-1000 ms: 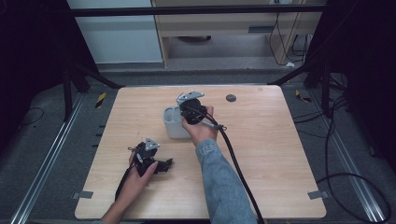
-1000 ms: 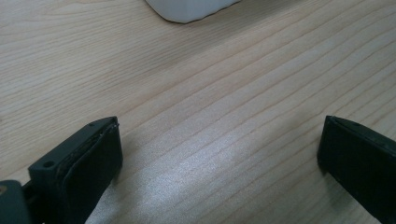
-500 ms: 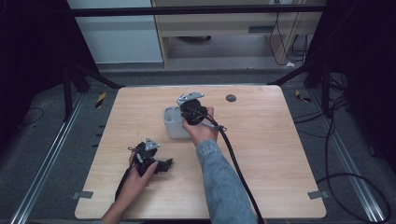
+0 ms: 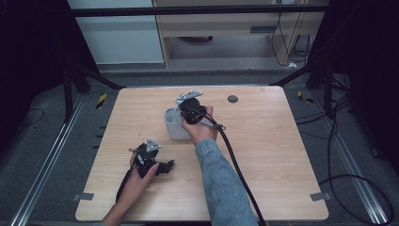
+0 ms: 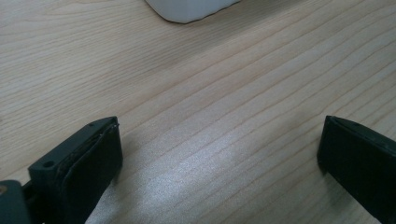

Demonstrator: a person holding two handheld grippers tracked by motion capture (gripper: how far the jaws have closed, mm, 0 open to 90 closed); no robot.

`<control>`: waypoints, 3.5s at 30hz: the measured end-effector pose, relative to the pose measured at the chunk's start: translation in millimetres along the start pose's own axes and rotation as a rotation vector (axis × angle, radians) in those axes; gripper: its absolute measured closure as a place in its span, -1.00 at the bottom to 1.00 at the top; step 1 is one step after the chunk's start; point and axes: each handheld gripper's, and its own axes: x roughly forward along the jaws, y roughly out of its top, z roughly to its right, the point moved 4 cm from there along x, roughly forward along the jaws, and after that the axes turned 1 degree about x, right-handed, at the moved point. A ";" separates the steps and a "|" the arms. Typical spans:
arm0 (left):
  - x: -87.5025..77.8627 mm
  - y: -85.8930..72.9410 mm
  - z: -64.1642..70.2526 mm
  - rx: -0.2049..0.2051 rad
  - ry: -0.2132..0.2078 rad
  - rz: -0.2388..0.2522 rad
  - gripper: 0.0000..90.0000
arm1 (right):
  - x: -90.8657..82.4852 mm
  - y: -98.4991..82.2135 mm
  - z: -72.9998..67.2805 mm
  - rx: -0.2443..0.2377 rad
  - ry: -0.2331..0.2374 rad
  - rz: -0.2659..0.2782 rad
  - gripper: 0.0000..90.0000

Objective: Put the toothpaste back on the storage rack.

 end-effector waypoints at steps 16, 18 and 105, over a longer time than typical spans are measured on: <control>0.0 0.0 0.0 0.000 0.000 0.000 -1.00 | 8.8 8.8 -6.8 -0.020 -0.008 -0.034 0.83; 0.0 0.0 0.0 0.000 0.000 0.000 -1.00 | 9.8 9.6 -7.2 -0.019 -0.008 -0.036 0.82; -1.7 -1.7 1.9 0.015 -0.015 0.001 -1.00 | -87.1 -14.3 66.2 0.018 -0.078 0.034 -0.77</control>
